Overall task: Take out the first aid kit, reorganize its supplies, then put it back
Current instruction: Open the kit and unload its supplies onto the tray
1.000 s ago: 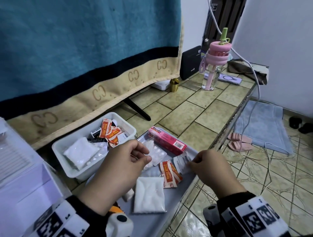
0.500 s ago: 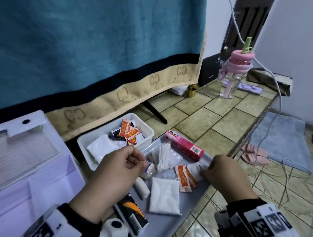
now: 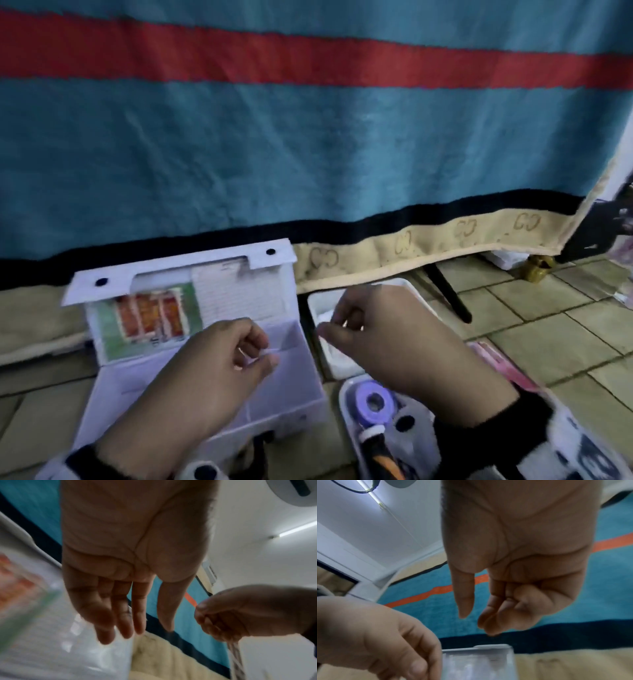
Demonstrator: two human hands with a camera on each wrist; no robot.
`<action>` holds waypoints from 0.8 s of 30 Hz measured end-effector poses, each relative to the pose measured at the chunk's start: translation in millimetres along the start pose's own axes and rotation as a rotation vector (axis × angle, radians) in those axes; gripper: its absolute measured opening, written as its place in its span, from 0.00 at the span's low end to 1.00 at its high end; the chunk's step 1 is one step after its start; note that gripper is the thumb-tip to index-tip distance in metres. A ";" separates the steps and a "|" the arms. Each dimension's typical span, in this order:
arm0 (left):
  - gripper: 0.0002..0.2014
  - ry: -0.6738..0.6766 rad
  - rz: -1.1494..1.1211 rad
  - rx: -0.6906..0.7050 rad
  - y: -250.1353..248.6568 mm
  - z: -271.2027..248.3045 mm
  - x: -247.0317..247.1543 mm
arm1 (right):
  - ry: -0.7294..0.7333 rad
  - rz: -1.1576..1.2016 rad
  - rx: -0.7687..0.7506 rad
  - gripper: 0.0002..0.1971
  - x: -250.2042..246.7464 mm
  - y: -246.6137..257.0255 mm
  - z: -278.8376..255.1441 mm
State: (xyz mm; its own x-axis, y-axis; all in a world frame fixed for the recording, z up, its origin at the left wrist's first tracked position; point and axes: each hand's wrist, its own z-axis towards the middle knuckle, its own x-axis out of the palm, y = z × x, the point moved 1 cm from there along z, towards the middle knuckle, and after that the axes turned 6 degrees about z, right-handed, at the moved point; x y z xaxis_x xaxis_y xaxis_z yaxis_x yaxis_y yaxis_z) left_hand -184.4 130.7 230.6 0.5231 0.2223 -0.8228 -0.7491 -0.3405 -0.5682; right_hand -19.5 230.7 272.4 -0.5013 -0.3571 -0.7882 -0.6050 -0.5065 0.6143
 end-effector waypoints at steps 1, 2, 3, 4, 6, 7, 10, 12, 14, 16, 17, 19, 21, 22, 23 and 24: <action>0.05 -0.009 0.091 -0.018 15.3 -1.4 -8.4 | 0.073 0.014 -0.062 0.10 11.9 13.2 10.2; 0.06 -0.031 0.174 -0.045 31.1 -2.3 -16.5 | 0.145 0.013 -0.116 0.10 24.7 25.0 20.5; 0.06 -0.067 0.240 -0.071 46.3 -2.2 -23.4 | 0.215 -0.003 -0.162 0.12 37.6 35.2 30.4; 0.05 -0.110 0.289 -0.087 60.5 -1.9 -29.5 | 0.276 -0.027 -0.199 0.15 49.7 44.2 39.7; 0.03 -0.193 0.329 -0.084 80.4 -1.5 -42.0 | 0.346 -0.071 -0.279 0.23 70.5 59.0 57.1; 0.04 -0.224 0.324 -0.075 87.7 -1.6 -47.6 | 0.352 -0.083 -0.317 0.25 78.4 65.5 64.5; 0.15 -0.309 0.324 -0.068 102.1 -1.8 -59.5 | 0.297 -0.098 -0.406 0.24 94.9 79.9 80.3; 0.23 -0.349 0.320 -0.042 106.8 -0.2 -64.6 | 0.247 -0.107 -0.458 0.24 102.6 86.5 86.0; 0.27 -0.356 0.306 -0.025 109.8 2.3 -68.2 | 0.204 -0.113 -0.494 0.24 108.1 92.4 90.6; 0.24 -0.371 0.291 -0.021 112.9 6.2 -71.5 | 0.143 -0.131 -0.495 0.24 111.6 97.4 96.7; 0.21 -0.386 0.289 -0.020 113.9 8.4 -73.5 | 0.114 -0.143 -0.485 0.24 112.4 99.6 100.4; 0.18 -0.412 0.280 -0.028 114.3 12.2 -77.5 | 0.094 -0.164 -0.474 0.21 113.8 104.7 106.1; 0.15 -0.420 0.273 -0.046 113.6 16.2 -80.5 | 0.112 -0.173 -0.462 0.19 114.9 109.6 108.3; 0.14 -0.422 0.274 -0.062 112.8 18.1 -81.8 | 0.118 -0.180 -0.454 0.18 114.7 111.8 108.3; 0.13 -0.428 0.277 -0.078 111.9 19.9 -83.1 | 0.121 -0.190 -0.449 0.17 114.3 113.7 108.2; 0.12 -0.433 0.281 -0.097 111.4 21.4 -83.9 | 0.123 -0.200 -0.444 0.16 113.8 115.5 107.4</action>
State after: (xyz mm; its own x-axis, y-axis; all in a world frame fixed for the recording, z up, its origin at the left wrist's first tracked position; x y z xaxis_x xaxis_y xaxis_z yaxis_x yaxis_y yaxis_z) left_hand -320.5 93.7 236.1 0.0758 0.4601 -0.8846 -0.7846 -0.5200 -0.3377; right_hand -212.9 215.9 257.6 -0.3099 -0.2952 -0.9038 -0.3464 -0.8502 0.3965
